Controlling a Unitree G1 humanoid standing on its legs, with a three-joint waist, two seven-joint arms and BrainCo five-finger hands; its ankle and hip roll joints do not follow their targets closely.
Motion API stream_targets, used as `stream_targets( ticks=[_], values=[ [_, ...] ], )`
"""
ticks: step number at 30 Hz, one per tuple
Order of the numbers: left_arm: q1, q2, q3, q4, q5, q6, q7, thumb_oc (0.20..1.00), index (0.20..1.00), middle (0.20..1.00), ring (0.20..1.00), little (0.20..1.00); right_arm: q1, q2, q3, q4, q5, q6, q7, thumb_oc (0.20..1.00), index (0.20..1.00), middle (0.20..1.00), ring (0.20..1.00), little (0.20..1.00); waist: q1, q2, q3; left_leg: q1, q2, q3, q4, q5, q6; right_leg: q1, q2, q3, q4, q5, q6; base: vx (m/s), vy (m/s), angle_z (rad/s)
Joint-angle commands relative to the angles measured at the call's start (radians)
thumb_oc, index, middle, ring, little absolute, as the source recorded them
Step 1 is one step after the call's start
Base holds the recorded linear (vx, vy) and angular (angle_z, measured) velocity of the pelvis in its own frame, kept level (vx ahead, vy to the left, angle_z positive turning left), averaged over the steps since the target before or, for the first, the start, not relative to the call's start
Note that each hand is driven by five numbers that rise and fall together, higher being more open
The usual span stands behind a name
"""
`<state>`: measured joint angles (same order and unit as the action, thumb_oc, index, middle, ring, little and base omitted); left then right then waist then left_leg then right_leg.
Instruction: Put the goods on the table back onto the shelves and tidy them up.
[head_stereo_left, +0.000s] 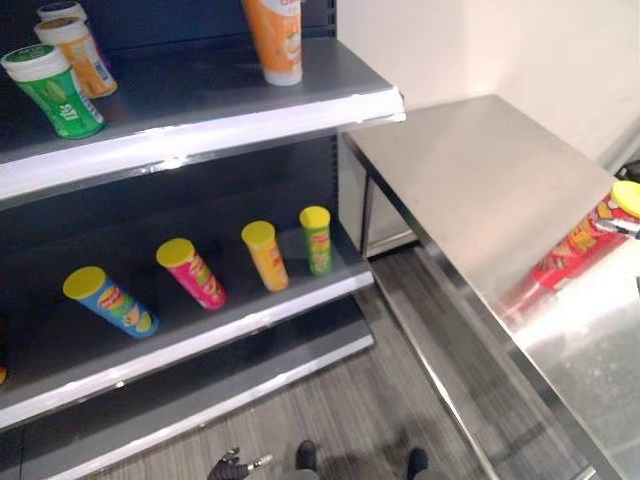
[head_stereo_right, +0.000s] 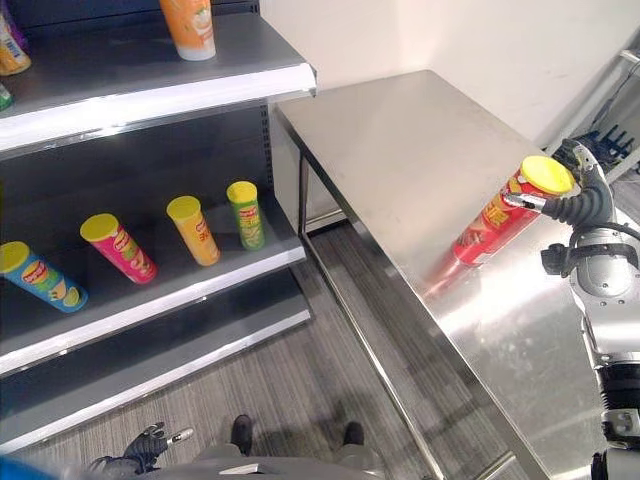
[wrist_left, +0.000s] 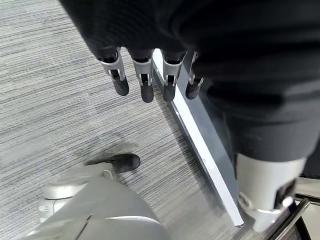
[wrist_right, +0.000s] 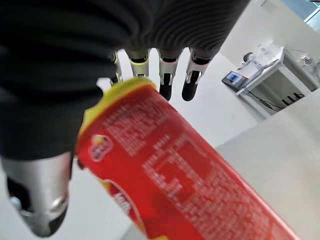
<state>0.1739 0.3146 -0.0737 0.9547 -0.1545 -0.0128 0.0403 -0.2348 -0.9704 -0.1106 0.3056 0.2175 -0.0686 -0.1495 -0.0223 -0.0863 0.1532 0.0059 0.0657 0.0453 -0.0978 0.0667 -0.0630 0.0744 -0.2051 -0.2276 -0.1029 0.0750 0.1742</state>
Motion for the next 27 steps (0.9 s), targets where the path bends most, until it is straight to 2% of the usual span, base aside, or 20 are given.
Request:
stream_targets(
  ticks=[1, 11, 12, 13, 14, 16, 17, 18, 20, 27],
  values=[
    [-0.058, 0.031, -0.030, 0.019, -0.036, -0.023, 0.024, 1.000, 1.000, 1.000, 1.000, 1.000, -0.123, -0.109, 0.036, 0.025, 0.022, -0.024, -0.011, 1.000, 1.000, 1.000, 1.000, 1.000, 0.034, 0.004, 0.012, 0.037, 0.066, 0.014, 0.020, -0.082, -0.062, 0.037, -0.009, -0.021, 0.036, -0.099, 0.039, -0.01, -0.021, 0.10],
    [-0.063, 0.026, -0.033, 0.034, -0.035, -0.025, 0.029, 1.000, 1.000, 1.000, 1.000, 1.000, -0.125, -0.117, 0.058, 0.054, 0.018, -0.018, 0.002, 1.000, 1.000, 1.000, 1.000, 1.000, 0.041, 0.002, 0.016, 0.032, 0.071, -0.001, 0.019, -0.081, -0.066, 0.045, -0.008, -0.042, 0.036, -0.103, 0.038, 0.00, -0.013, 0.05],
    [-0.064, 0.026, -0.033, 0.034, -0.036, -0.026, 0.030, 1.000, 1.000, 1.000, 1.000, 1.000, -0.127, -0.120, 0.063, 0.055, 0.019, -0.018, 0.006, 0.865, 0.865, 0.865, 0.865, 0.865, 0.041, 0.001, 0.016, 0.032, 0.071, -0.001, 0.019, -0.081, -0.067, 0.045, -0.008, -0.043, 0.036, -0.104, 0.038, 0.00, -0.003, 0.03],
    [-0.064, 0.026, -0.033, 0.034, -0.036, -0.026, 0.030, 1.000, 1.000, 1.000, 1.000, 1.000, -0.128, -0.120, 0.063, 0.056, 0.020, -0.018, 0.007, 0.790, 0.790, 0.790, 0.790, 0.790, 0.041, 0.002, 0.016, 0.032, 0.071, -0.001, 0.019, -0.081, -0.067, 0.045, -0.008, -0.043, 0.036, -0.104, 0.038, 0.00, -0.002, 0.05],
    [-0.066, 0.027, -0.034, 0.034, -0.036, -0.027, 0.030, 1.000, 1.000, 1.000, 1.000, 1.000, -0.130, -0.126, 0.074, 0.061, 0.020, -0.016, 0.014, 0.755, 0.755, 0.755, 0.755, 0.755, 0.041, 0.000, 0.016, 0.032, 0.071, -0.002, 0.019, -0.081, -0.067, 0.045, -0.009, -0.044, 0.037, -0.104, 0.038, 0.00, 0.000, 0.08],
    [-0.070, 0.028, -0.034, 0.033, -0.035, -0.028, 0.029, 1.000, 1.000, 1.000, 1.000, 1.000, -0.128, -0.142, 0.085, 0.067, 0.022, -0.013, 0.030, 0.445, 0.445, 0.445, 0.445, 0.445, 0.041, -0.003, 0.017, 0.032, 0.071, -0.001, 0.018, -0.081, -0.068, 0.045, -0.009, -0.046, 0.036, -0.103, 0.038, 0.00, -0.002, 0.08],
    [-0.070, 0.028, -0.034, 0.032, -0.035, -0.028, 0.028, 1.000, 1.000, 1.000, 1.000, 1.000, -0.124, -0.152, 0.093, 0.072, 0.029, -0.010, 0.041, 0.347, 0.347, 0.347, 0.347, 0.347, 0.041, -0.004, 0.016, 0.032, 0.071, 0.000, 0.018, -0.081, -0.068, 0.045, -0.009, -0.046, 0.036, -0.103, 0.038, 0.00, -0.003, 0.05],
    [-0.071, 0.029, -0.035, 0.032, -0.035, -0.029, 0.027, 1.000, 1.000, 1.000, 1.000, 1.000, -0.122, -0.160, 0.098, 0.074, 0.034, -0.008, 0.052, 0.200, 0.200, 0.200, 0.200, 0.200, 0.040, -0.006, 0.017, 0.032, 0.071, 0.000, 0.018, -0.081, -0.068, 0.044, -0.009, -0.046, 0.037, -0.103, 0.038, 0.00, 0.000, 0.00],
    [-0.074, 0.031, -0.038, 0.032, -0.034, -0.030, 0.024, 1.000, 1.000, 1.000, 1.000, 1.000, -0.108, -0.187, 0.104, 0.082, 0.051, -0.002, 0.073, 0.200, 0.200, 0.200, 0.200, 0.200, 0.036, -0.009, 0.019, 0.031, 0.072, 0.001, 0.018, -0.080, -0.069, 0.042, -0.009, -0.047, 0.038, -0.102, 0.038, 0.00, 0.000, 0.00],
    [-0.077, 0.033, -0.030, 0.039, -0.038, -0.030, 0.026, 1.000, 1.000, 1.000, 1.000, 1.000, -0.064, -0.200, 0.058, 0.057, 0.059, -0.003, 0.073, 0.200, 0.200, 0.200, 0.200, 0.200, 0.027, -0.012, 0.021, 0.030, 0.074, 0.005, 0.019, -0.082, -0.068, 0.037, -0.012, -0.044, 0.041, -0.100, 0.041, 0.00, 0.000, 0.00]
  ],
)
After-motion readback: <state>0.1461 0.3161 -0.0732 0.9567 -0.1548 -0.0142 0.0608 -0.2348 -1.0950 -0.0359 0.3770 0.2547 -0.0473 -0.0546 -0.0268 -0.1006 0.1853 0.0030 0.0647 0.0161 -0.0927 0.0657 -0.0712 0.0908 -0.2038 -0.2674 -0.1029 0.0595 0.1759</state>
